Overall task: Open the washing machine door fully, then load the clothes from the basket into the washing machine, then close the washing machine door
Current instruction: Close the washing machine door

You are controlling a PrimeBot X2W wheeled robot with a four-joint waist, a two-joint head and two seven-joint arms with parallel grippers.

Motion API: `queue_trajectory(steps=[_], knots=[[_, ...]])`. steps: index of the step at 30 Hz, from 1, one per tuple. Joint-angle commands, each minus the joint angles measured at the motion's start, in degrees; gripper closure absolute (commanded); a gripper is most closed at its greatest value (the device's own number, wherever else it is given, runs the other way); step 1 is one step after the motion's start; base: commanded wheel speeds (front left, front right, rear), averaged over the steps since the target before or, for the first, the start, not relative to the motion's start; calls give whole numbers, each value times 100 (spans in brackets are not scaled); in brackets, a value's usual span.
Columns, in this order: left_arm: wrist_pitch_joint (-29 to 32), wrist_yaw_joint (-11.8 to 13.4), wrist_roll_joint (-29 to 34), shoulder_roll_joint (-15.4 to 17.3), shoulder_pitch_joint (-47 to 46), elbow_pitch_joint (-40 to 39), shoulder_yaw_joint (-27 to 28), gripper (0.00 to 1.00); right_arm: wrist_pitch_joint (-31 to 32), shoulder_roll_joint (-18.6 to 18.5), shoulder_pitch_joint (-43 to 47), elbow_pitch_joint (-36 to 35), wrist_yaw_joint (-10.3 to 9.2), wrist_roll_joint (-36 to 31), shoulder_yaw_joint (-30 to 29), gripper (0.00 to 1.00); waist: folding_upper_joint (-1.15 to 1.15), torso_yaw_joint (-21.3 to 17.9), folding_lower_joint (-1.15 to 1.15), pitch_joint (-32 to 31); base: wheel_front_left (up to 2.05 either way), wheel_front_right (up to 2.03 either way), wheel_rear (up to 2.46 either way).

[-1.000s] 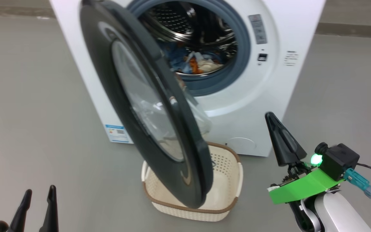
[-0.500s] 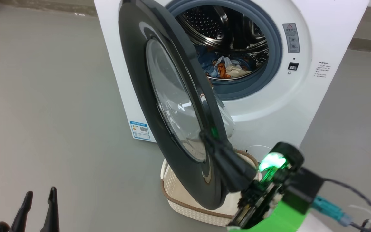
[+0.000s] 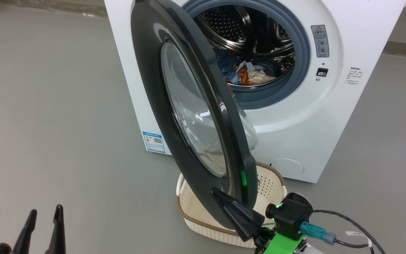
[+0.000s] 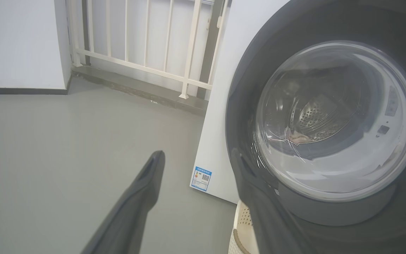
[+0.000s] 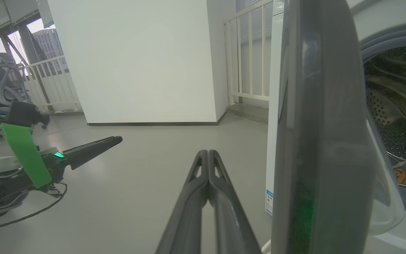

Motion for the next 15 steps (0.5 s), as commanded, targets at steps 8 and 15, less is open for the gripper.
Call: queue_trajectory(steps=[8,15], knots=[[-61,-20,-94,118,-282,-80,180,0,-29,73,-373,649,25,245,154,100,0,41,0,58,0,0,0],[-61,-20,-120,138,-303,-50,174,0,-29,130,-440,1008,25,368,195,100,0,92,0,41,0,0,0]])
